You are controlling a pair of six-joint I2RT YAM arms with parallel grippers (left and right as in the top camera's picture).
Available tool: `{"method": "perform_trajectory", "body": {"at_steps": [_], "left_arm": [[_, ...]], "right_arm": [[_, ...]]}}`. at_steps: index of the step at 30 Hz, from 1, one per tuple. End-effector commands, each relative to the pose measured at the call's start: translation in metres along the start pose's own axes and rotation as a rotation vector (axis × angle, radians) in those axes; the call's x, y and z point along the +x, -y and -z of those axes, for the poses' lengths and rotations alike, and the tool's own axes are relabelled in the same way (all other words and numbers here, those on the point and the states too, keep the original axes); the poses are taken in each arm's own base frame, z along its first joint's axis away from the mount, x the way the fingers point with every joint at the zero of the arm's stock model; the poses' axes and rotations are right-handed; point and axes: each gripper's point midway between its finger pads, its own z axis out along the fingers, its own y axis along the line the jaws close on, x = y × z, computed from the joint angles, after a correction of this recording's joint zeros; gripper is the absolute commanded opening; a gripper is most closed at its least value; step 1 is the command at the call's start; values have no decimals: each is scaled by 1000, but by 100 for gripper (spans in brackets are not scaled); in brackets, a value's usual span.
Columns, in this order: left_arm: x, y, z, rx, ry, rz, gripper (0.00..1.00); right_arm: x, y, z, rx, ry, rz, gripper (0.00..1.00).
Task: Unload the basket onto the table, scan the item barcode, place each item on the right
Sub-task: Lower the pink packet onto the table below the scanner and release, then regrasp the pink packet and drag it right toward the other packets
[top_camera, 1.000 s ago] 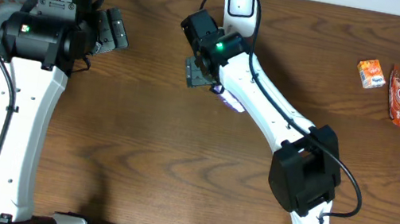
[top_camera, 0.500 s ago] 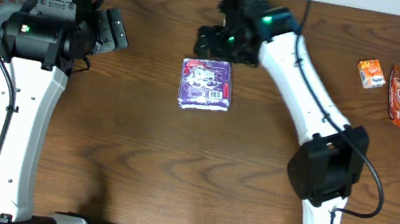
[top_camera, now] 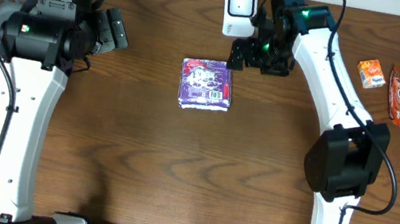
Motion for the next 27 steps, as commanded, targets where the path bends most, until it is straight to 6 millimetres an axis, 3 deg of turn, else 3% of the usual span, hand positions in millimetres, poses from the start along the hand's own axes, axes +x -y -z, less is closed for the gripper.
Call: {"method": "perform_trajectory", "body": {"at_steps": [1,8,12,17,23,25,27], "left_arm": [[3,-3,-4,-19,-11,11,98],[3,-3,-4,-19,-11,11,98],[3,-3,-4,-19,-11,11,98],[3,-3,-4,-19,-11,11,98],[3,-3,-4,-19,-11,11,98],[3,-3,-4,-19,-11,11,98],[3,-3,-4,-19,-11,11,98]], "right_arm": [[8,5,-14,-122,-41,23,93],[16,1,-48,-357,-31,23,90],[22,-12,-66,-516,-3,41,86],[27,-8,-91,-544,22,-27,80],[26,-8,-104,-557,60,-46,76],[24,-9,-105,-560,70,-37,72],[22,-10,-104,-562,79,-33,59]]}}
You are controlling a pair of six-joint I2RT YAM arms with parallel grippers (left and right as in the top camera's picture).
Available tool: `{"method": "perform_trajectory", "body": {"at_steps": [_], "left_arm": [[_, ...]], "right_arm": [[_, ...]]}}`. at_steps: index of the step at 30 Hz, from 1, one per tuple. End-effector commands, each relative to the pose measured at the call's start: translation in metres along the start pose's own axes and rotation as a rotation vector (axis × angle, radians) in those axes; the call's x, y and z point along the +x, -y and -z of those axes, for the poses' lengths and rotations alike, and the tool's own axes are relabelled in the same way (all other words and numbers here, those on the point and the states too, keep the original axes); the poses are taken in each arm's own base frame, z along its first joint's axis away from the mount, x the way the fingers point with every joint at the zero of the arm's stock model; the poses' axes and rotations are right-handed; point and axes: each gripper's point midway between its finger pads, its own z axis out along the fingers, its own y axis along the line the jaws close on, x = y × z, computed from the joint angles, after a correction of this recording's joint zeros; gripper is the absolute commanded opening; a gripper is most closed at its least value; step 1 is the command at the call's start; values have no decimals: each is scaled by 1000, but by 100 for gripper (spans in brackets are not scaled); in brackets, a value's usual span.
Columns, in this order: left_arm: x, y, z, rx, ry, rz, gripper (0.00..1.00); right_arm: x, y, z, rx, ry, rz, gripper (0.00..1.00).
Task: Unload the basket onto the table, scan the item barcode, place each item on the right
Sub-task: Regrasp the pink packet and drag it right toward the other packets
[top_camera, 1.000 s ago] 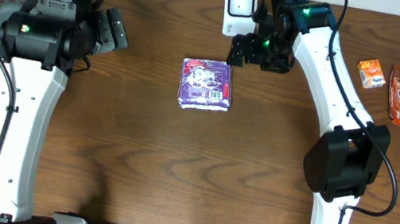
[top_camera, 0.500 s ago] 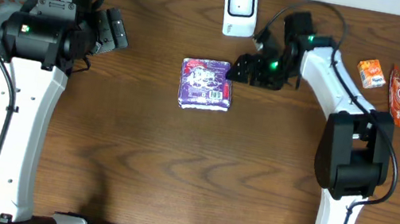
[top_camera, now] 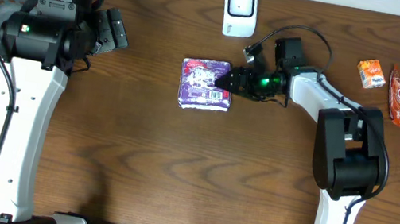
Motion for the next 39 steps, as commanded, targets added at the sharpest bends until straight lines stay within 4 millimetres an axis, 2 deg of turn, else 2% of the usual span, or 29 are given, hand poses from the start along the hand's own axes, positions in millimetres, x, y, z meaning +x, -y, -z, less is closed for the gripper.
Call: {"method": "perform_trajectory", "body": {"at_steps": [1,3,4,5,9,12,15,16,18,21,24,27,30,33,35,39], "left_arm": [[3,-3,-4,-19,-11,11,98],[3,-3,-4,-19,-11,11,98],[3,-3,-4,-19,-11,11,98],[3,-3,-4,-19,-11,11,98],[3,-3,-4,-19,-11,11,98],[3,-3,-4,-19,-11,11,98],[3,-3,-4,-19,-11,11,98],[3,-3,-4,-19,-11,11,98],[3,-3,-4,-19,-11,11,97],[3,-3,-4,-19,-11,11,98],[3,-3,-4,-19,-11,11,98],[3,-3,-4,-19,-11,11,98],[3,-3,-4,-19,-11,11,98],[3,-3,-4,-19,-11,11,98],[3,-3,-4,-19,-11,11,98],[3,-3,-4,-19,-11,11,98]], "right_arm": [[4,-2,-6,-21,-11,-49,41],[0,-9,-4,-61,-3,-57,13],[-4,-14,-2,-88,2,-52,3],[-8,-17,1,-108,9,-55,1],[-22,-29,20,-120,46,-38,1],[-32,-34,40,-43,96,-29,1],[-37,-27,69,174,169,-47,1],[-36,-20,90,327,211,-59,1],[-33,-15,118,507,261,-64,1],[-23,-13,160,747,322,-62,1],[-9,-2,200,1002,386,-120,1],[6,12,226,1214,409,-162,1],[14,23,233,1324,402,-186,1],[16,33,227,1388,373,-172,1],[14,36,211,1383,355,-151,1],[10,32,171,1328,327,-94,10]]}}
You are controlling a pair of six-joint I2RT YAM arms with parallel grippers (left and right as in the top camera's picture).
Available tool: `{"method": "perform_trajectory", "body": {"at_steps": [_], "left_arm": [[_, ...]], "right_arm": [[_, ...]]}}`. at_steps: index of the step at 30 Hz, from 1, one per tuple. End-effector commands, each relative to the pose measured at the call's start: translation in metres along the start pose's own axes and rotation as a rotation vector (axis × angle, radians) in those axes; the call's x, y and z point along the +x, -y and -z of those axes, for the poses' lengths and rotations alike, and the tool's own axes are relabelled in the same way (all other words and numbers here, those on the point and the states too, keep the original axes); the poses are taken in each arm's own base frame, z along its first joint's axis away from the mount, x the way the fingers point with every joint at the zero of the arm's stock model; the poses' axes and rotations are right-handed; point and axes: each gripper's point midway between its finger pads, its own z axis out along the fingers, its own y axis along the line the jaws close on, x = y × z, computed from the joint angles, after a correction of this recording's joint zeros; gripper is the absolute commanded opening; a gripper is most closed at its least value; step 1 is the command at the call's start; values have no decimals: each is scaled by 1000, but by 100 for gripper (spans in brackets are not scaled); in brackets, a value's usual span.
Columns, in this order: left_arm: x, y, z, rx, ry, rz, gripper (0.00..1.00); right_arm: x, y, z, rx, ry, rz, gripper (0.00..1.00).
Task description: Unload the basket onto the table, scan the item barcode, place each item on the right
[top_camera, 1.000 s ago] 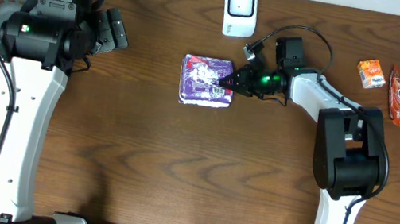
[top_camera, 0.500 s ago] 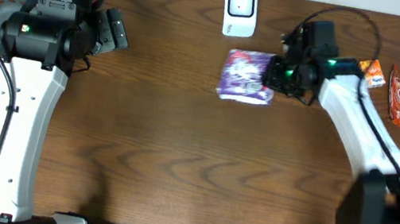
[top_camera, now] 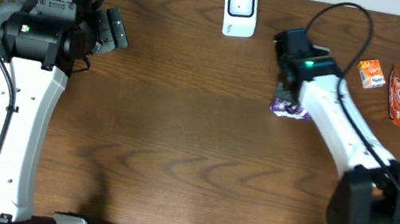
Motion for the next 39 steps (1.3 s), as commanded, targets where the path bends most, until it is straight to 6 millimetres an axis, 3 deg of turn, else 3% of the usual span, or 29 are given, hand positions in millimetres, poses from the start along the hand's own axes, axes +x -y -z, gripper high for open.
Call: {"method": "perform_trajectory", "body": {"at_steps": [1,4,6,8,10,12,16,18,22,23,26,30,31,34,39], "left_arm": [[3,-3,-4,-19,-11,11,98],[3,-3,-4,-19,-11,11,98],[3,-3,-4,-19,-11,11,98],[3,-3,-4,-19,-11,11,98],[3,-3,-4,-19,-11,11,98],[3,-3,-4,-19,-11,11,98],[3,-3,-4,-19,-11,11,98],[3,-3,-4,-19,-11,11,98],[3,-3,-4,-19,-11,11,98],[3,-3,-4,-19,-11,11,98],[3,-3,-4,-19,-11,11,98],[3,-3,-4,-19,-11,11,98],[3,-3,-4,-19,-11,11,98],[3,-3,-4,-19,-11,11,98],[3,-3,-4,-18,-11,11,98]], "right_arm": [[7,-39,0,-30,32,59,12],[21,-84,1,-150,21,127,24],[31,-117,7,-252,13,151,37],[37,-148,22,-373,18,164,61],[33,-172,41,-477,48,163,72],[20,-183,60,-538,88,137,78],[-13,-177,90,-567,148,111,82],[-30,-162,97,-552,159,119,84],[-44,-122,84,-478,109,121,86],[-41,-102,69,-449,54,136,88],[-28,-84,45,-516,-56,201,88],[-11,-76,22,-713,-151,217,89],[-4,-76,16,-843,-170,216,88],[8,-79,8,-1014,-178,186,86],[27,-80,-17,-1084,-169,120,82]]}}
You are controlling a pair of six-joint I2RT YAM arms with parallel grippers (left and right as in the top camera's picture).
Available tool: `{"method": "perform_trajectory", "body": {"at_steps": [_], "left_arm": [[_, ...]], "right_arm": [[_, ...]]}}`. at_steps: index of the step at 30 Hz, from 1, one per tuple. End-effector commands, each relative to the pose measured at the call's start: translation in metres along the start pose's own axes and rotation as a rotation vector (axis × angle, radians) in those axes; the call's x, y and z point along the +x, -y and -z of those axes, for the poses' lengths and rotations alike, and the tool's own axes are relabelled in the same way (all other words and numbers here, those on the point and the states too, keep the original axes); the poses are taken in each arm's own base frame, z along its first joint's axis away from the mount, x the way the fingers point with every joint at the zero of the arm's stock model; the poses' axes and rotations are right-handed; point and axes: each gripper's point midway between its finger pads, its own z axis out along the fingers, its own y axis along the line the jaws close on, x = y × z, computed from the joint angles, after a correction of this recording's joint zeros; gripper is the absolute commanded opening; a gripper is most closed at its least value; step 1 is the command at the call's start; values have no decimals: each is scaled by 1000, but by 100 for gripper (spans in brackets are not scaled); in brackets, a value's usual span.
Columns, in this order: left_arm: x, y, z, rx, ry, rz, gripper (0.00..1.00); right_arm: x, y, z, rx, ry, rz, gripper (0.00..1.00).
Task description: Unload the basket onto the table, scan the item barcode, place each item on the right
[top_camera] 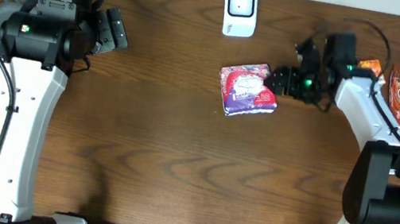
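The item is a flat packet (246, 92) lying just right of the table's middle, its pink and purple face up. No barcode label shows on this face. My right gripper (277, 81) is low at the packet's right edge, fingers closed on that edge. The white scanner (240, 10) stands at the back edge, up and left of the packet. My left gripper (113, 29) hangs open at the far left, away from both.
A grey mesh basket sits at the left edge. At the back right lie an orange packet (370, 73), a red wrapper and a teal packet, close behind my right arm.
The packet was lifted, half hidden under my right arm further right. Now it lies on the table left of the gripper, pink face up. The left arm has not moved.
The packet lay mid-table with its white barcode label up while my right gripper was by the scanner. Then the gripper was at the packet's right edge. Then it held the packet lifted to the right, and now the packet rests turned over.
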Motion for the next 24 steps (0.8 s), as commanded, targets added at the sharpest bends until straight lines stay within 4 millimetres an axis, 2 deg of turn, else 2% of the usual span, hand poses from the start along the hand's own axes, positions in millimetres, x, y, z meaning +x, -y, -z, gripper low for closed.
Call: {"method": "perform_trajectory", "body": {"at_steps": [1,4,8,9,10,12,13,14,15,19,22,24], "left_arm": [[3,-3,-4,-19,-11,11,98],[3,-3,-4,-19,-11,11,98],[3,-3,-4,-19,-11,11,98],[3,-3,-4,-19,-11,11,98],[3,-3,-4,-19,-11,11,98],[3,-3,-4,-19,-11,11,98],[3,-3,-4,-19,-11,11,98],[3,-3,-4,-19,-11,11,98],[3,-3,-4,-19,-11,11,98],[3,-3,-4,-19,-11,11,98],[3,-3,-4,-19,-11,11,98],[3,-3,-4,-19,-11,11,98]], "right_arm": [[23,-15,-14,-166,-24,0,82],[34,-12,-31,-179,-21,-45,82],[41,-22,-50,-248,-11,-51,79],[41,-24,-53,-251,-10,-60,72],[41,-24,-55,-248,-9,-69,61],[38,-27,-57,-247,1,-75,28],[34,-28,-56,-252,13,-84,15],[30,-30,-56,-255,22,-98,6],[24,-32,-54,-261,34,-115,1],[-13,-52,-36,-317,109,-164,1],[-53,-72,-15,-363,198,-183,1],[-88,-87,3,-400,295,-175,1]]}}
